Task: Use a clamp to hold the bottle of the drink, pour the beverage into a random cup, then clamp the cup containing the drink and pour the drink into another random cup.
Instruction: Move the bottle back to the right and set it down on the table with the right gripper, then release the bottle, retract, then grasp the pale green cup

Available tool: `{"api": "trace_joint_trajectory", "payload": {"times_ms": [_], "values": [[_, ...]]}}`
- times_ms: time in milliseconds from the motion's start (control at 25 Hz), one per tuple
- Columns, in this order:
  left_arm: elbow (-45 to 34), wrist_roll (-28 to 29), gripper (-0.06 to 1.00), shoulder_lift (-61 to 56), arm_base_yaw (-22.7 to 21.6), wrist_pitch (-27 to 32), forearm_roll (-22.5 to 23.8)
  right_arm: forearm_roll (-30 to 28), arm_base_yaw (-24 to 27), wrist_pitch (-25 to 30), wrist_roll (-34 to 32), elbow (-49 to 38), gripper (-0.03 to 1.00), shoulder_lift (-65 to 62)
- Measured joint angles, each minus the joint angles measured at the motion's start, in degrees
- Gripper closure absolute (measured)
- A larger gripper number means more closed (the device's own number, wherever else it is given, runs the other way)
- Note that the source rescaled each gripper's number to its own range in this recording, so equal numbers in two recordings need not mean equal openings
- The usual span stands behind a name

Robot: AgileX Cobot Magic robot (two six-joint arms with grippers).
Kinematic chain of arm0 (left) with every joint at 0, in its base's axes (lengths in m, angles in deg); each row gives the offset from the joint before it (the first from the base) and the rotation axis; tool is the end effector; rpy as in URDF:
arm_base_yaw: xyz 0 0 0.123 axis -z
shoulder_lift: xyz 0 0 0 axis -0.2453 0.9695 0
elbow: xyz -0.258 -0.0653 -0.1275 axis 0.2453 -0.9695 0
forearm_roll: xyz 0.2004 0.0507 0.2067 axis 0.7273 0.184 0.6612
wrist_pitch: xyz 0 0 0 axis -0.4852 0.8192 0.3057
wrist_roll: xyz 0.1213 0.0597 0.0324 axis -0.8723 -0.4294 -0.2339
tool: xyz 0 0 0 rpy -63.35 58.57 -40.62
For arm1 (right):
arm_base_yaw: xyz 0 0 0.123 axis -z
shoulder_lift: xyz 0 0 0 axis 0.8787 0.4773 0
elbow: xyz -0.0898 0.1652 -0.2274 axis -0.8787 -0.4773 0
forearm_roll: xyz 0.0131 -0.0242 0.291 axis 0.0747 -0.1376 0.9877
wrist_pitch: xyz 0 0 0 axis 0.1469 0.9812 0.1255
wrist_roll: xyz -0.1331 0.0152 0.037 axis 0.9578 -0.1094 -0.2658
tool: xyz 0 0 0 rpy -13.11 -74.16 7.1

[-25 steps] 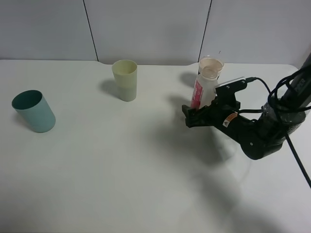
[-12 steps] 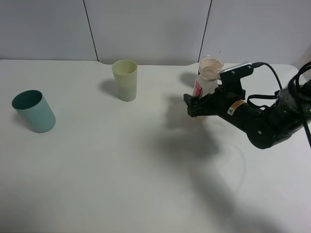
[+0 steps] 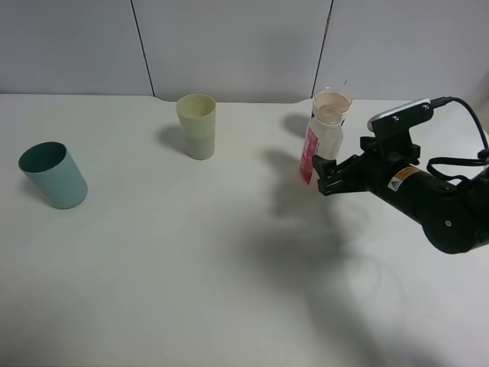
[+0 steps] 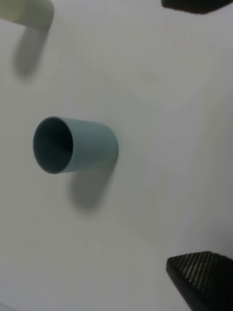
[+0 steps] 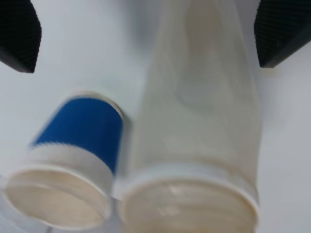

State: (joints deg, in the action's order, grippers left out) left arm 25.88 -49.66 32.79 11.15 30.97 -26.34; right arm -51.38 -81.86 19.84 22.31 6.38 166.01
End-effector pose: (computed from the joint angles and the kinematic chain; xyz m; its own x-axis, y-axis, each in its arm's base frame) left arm 0.0621 -0.0016 0.2788 -0.4419 0.0038 -0.8971 -0.0097 0.9999 0.0091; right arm 0.3151 0.1126 0.0623 -0.2378 -0.2767 -0.9311 -0.3697 0.9122 -0.1767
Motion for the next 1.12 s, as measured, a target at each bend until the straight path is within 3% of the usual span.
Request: {"api": "trace_joint_trajectory", "payload": {"times_ms": [360,480,680,920,1040,1120], "values": [[0.0,0.0,-0.06,0.0,0.0,0.0,0.0,5.8,0.0,-1.6,1.4,-9.5,0.20,-8.6],[0.0,0.0,-0.06,0.0,0.0,0.0,0.0,6.3,0.0,-2.2,1.4,-12.7,0.20,-13.1],[0.0,0.0,-0.06,0.0,0.0,0.0,0.0,6.3,0.0,-8.9,1.4,-18.7,0.20,-22.2],[0.0,0.0,-0.06,0.0,0.0,0.0,0.0,6.2,0.0,-9.2,0.4,-20.6,0.20,-23.1],[0.0,0.0,-0.06,0.0,0.0,0.0,0.0,6.1,0.0,-9.2,-2.0,-21.4,0.20,-23.2],[0.0,0.0,-0.06,0.0,0.0,0.0,0.0,6.1,0.0,-9.2,-9.1,-21.8,0.17,-23.3]]}}
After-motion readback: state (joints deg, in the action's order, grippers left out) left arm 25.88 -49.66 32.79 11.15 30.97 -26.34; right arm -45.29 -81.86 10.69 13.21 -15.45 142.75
